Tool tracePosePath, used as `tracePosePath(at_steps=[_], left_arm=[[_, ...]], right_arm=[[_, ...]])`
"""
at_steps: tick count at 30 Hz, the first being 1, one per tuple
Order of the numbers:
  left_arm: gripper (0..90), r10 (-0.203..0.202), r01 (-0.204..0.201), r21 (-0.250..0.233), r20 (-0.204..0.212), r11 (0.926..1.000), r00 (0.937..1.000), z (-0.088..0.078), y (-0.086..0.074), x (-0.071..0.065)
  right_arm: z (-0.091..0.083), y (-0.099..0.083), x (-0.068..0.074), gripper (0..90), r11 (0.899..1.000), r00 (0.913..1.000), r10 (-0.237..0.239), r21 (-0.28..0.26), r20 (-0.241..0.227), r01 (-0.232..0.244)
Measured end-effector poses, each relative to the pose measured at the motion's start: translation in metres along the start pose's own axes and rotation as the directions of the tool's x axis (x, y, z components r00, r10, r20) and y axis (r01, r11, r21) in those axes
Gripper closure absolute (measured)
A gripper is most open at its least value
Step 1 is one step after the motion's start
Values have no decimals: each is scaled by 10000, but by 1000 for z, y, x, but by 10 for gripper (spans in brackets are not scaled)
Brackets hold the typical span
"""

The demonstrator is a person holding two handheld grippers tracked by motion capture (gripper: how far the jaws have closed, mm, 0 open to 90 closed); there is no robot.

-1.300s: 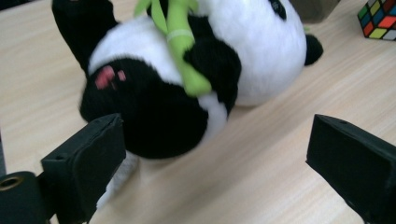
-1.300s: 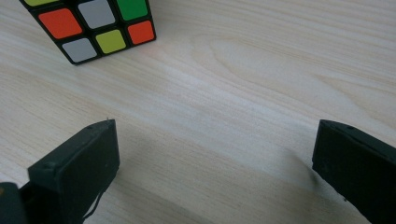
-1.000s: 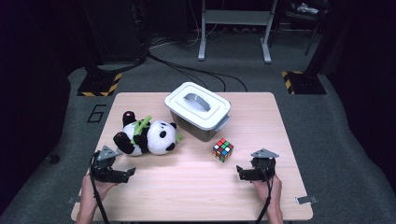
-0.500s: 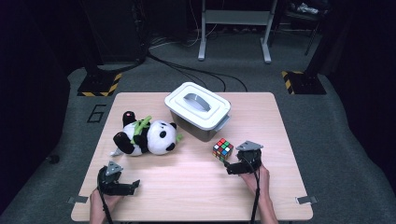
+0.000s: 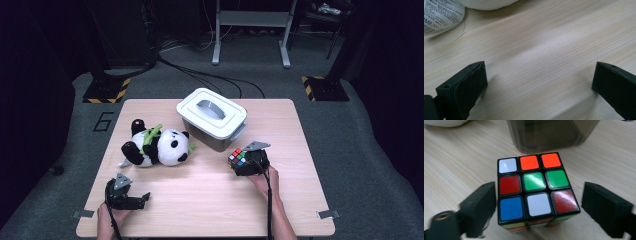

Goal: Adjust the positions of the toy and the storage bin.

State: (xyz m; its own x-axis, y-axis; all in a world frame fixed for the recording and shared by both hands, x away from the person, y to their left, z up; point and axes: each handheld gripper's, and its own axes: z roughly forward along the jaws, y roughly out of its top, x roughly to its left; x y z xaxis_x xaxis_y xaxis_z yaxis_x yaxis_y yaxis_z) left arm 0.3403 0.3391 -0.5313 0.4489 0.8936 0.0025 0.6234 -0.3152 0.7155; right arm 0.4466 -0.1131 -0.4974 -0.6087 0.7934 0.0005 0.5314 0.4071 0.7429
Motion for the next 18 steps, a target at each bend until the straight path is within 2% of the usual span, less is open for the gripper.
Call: tracePosePath(at_steps=[3, 7, 16, 18], left_arm=[[0, 12, -12, 64, 32, 10000, 10000, 0, 0, 0], [0, 51, -52, 130, 74, 9999, 10000, -1, 1, 1], [0, 41, -42, 135, 96, 9999, 9999, -1, 1, 1], [0, 42, -43, 131, 91, 9999, 10000, -1, 1, 1]], right_arm=[[2, 1, 2, 238, 10000, 10000, 4, 1, -25, -4], [2, 0, 3, 321, 10000, 9999, -54, 51, -90, 54], [-2, -2, 8, 330, 9999, 9999, -31, -113, -111, 30], [-4, -2, 11, 330, 9997, 9997, -161, -207, -199, 157]])
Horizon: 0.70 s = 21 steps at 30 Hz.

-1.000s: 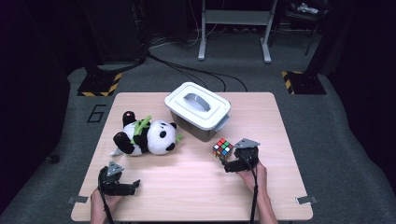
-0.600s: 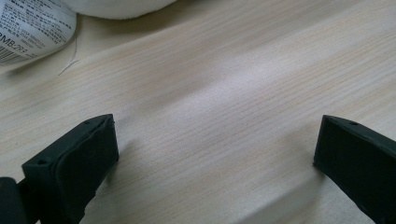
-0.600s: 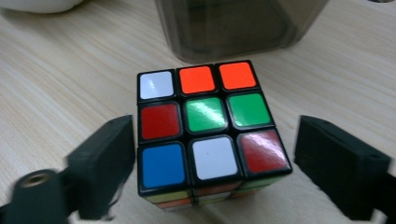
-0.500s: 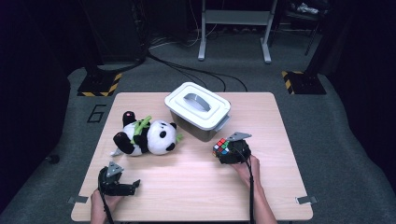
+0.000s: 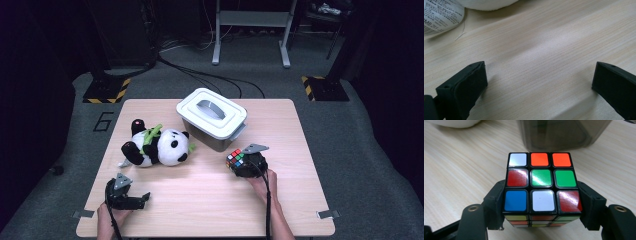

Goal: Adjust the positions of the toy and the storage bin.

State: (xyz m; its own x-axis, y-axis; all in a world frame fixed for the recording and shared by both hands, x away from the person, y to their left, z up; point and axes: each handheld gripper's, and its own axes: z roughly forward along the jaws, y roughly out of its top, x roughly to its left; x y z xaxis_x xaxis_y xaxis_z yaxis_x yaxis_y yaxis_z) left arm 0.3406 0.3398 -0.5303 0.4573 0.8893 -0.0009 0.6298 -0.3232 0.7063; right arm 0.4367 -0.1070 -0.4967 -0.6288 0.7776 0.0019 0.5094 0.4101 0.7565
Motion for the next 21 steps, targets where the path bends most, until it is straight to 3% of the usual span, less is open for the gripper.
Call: tracePosePath(at_steps=[11, 18, 21], left_arm=[[0, -13, 13, -6, -4, 10000, 10000, 0, 0, 0], [0, -6, 6, -3, -5, 10000, 10000, 0, 0, 0], [0, -3, 3, 2, -4, 10000, 10000, 0, 0, 0]], right_arm=[[-2, 6, 37, 330, 9996, 9974, -270, -70, -671, 266], [4, 10, 67, 329, 9987, 9908, -500, 48, -1255, 510], [9, 11, 78, 330, 9964, 9869, -802, 144, -1402, 830]])
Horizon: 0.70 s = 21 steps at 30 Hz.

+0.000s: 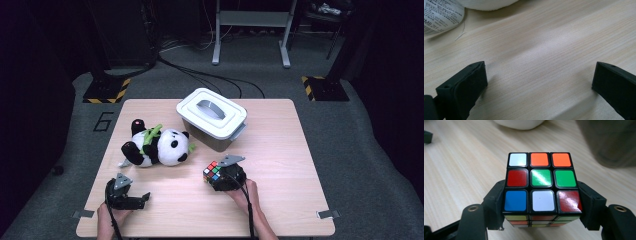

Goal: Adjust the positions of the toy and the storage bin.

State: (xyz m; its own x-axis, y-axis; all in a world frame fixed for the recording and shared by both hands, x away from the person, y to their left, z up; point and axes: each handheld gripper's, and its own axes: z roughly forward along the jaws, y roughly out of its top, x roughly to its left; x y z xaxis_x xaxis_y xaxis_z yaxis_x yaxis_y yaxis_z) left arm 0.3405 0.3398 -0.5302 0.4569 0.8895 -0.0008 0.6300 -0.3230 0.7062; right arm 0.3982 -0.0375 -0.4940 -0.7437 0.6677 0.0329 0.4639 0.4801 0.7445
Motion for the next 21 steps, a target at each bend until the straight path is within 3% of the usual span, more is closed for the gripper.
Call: tracePosePath(at_steps=[6, 14, 18, 21], left_arm=[[0, -3, 3, -11, 6, 10000, 10000, 0, 0, 0], [0, 4, -4, 2, 1, 10000, 10000, 0, 0, 0], [0, 8, -8, 6, 3, 10000, 10000, 0, 0, 0], [0, 24, -24, 5, -16, 10000, 10000, 0, 0, 0]], right_arm=[[6, 2, 15, 329, 9995, 9992, -308, 43, -242, 309], [10, 1, 18, 321, 9994, 9992, -344, 96, -195, 346], [5, 2, 17, 168, 9997, 9996, -224, -87, -174, 223], [-3, 1, 15, 126, 9996, 9999, -95, -276, -113, 91]])
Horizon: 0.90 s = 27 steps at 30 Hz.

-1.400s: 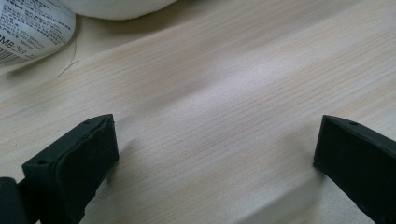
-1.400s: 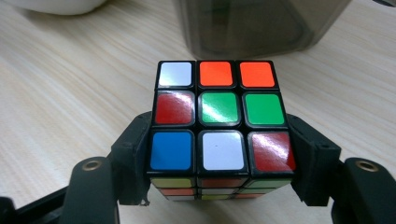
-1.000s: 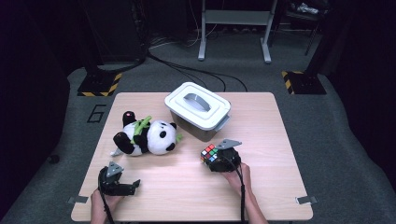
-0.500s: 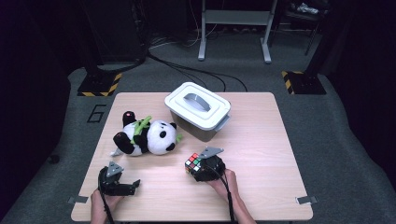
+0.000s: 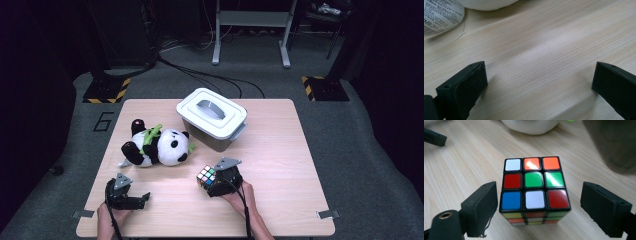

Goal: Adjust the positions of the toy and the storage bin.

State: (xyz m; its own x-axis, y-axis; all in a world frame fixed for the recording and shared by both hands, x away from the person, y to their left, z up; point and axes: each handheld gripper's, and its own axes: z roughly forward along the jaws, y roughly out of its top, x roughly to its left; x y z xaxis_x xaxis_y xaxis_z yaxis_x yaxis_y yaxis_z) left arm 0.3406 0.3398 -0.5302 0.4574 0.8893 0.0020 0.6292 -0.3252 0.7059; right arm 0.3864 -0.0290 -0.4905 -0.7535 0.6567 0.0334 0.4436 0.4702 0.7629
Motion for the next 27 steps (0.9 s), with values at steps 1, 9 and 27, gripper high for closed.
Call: tracePosePath(at_steps=[1, 9, 27], left_arm=[[0, 9, -9, 3, 5, 10000, 10000, 0, 0, 0], [0, -384, 391, -370, 177, 9986, 9991, 0, 1, 1], [0, 593, -507, -839, 1032, 9952, 9929, -4, 36, -39]], right_arm=[[-3, -1, -1, 111, 10000, 10000, 8, -66, -27, -8], [-37, -16, -21, 17, 9981, 9981, 455, -435, 405, -437], [-57, -79, -92, 0, 9736, 9366, 2182, 43, 2742, -2280]])
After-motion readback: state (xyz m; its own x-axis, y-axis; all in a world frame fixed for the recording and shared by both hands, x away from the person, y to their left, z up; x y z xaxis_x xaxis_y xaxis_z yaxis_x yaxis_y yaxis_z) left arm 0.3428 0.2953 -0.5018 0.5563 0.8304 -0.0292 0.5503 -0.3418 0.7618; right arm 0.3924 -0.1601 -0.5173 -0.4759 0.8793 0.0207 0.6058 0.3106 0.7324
